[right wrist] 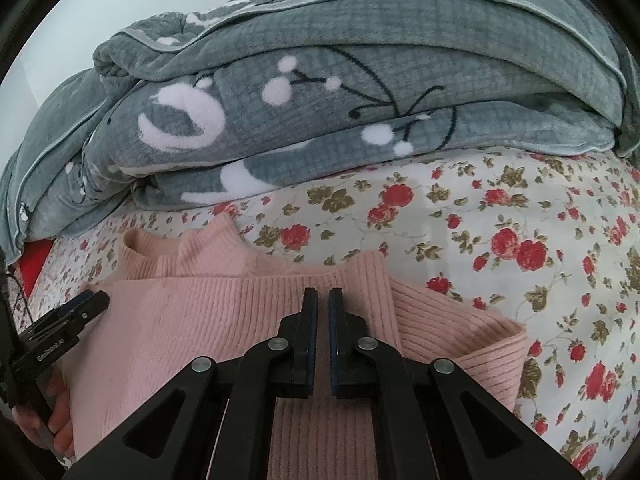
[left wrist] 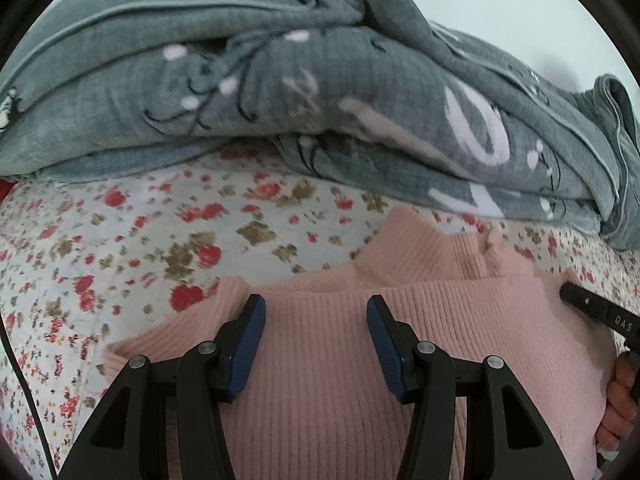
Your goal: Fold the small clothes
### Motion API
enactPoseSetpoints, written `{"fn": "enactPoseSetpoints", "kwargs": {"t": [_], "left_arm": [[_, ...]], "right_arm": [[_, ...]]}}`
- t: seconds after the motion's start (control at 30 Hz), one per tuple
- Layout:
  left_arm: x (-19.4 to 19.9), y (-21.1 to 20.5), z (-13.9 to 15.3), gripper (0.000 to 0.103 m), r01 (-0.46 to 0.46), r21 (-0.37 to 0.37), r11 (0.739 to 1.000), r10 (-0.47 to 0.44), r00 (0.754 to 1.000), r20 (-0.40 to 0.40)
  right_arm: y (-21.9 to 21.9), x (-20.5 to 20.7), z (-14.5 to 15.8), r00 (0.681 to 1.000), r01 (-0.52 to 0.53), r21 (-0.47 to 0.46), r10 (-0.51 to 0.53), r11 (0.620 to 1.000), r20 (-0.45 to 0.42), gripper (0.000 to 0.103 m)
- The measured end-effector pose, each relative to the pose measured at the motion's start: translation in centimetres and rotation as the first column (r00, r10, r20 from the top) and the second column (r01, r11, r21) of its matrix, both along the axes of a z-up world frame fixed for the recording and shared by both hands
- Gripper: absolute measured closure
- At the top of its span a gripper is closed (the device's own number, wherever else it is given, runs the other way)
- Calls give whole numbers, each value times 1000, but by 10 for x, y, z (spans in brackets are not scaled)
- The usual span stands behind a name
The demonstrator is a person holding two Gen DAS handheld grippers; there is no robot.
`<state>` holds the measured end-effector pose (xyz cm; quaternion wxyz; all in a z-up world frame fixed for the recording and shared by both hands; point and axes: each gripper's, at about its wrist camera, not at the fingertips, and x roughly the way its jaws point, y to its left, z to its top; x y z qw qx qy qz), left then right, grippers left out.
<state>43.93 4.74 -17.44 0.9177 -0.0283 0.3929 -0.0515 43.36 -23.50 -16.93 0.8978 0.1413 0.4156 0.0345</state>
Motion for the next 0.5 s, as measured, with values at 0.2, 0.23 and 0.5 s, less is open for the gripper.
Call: {"fn": "enactPoseSetpoints", "kwargs": {"t": [0.2, 0.23, 0.5], "left_arm": [[2, -1, -1, 53, 7, 3, 1000, -7, 1000, -27], [4, -1, -4, 53, 15, 5, 1000, -14, 999, -36], [9, -4, -7, 52, 29, 25, 999, -28, 999, -43]], "right_arm": [[-1, -4, 2, 1000, 18, -38, -18, 999, 3, 100], [1, -4, 2, 1000, 18, -54, -18, 998, 1, 100], [3, -4, 3, 1000, 18, -72, -19, 997, -6, 100]]}}
